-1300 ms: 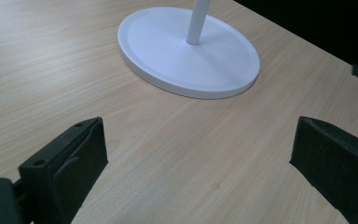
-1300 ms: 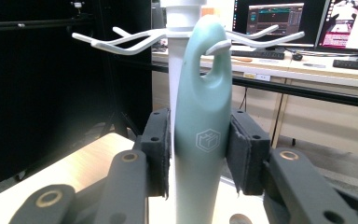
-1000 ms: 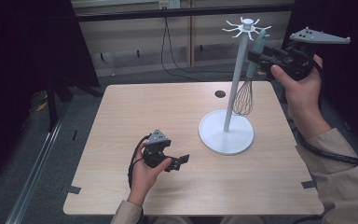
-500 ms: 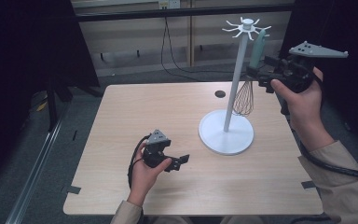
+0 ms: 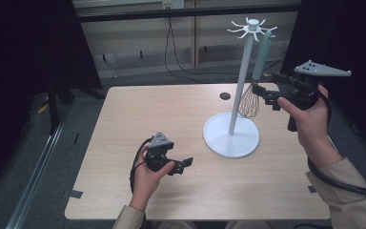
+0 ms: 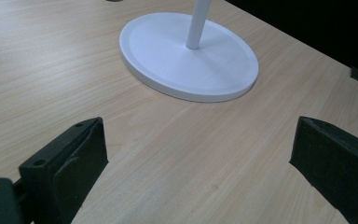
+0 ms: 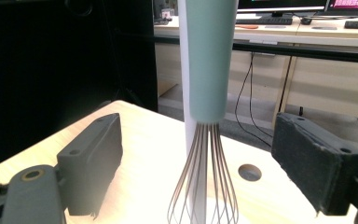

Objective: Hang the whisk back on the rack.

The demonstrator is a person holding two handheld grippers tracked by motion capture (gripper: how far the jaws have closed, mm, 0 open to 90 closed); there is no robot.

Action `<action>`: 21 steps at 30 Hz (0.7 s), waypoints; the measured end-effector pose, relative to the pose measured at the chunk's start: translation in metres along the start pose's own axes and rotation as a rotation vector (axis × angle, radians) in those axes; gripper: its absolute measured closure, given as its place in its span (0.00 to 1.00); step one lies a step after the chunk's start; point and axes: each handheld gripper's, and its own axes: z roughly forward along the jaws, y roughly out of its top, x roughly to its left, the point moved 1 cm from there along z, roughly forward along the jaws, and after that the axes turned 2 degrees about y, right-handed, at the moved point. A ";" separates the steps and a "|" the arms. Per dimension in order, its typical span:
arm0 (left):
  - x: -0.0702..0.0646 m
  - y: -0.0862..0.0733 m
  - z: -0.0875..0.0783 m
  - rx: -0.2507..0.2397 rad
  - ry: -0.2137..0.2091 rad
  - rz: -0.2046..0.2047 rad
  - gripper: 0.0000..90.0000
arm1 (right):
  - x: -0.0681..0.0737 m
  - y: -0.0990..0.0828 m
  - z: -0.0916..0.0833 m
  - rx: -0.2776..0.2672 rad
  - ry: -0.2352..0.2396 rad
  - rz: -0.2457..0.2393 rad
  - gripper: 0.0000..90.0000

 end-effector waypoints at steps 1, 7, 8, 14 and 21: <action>0.000 0.000 0.000 0.000 0.000 -0.001 0.04 | 0.000 -0.003 -0.001 0.004 -0.004 0.000 0.18; 0.000 0.000 -0.001 0.000 0.001 0.002 0.04 | 0.002 -0.014 -0.003 0.015 0.000 -0.010 0.17; 0.000 0.000 -0.001 0.000 0.001 0.001 0.04 | 0.002 -0.016 -0.004 0.018 0.001 -0.010 0.17; -0.001 0.000 0.000 0.001 0.003 0.002 0.04 | 0.004 -0.031 -0.004 0.031 0.014 -0.003 0.15; -0.001 0.000 -0.001 0.008 0.009 0.003 0.04 | 0.004 -0.047 -0.005 0.039 0.023 0.010 0.10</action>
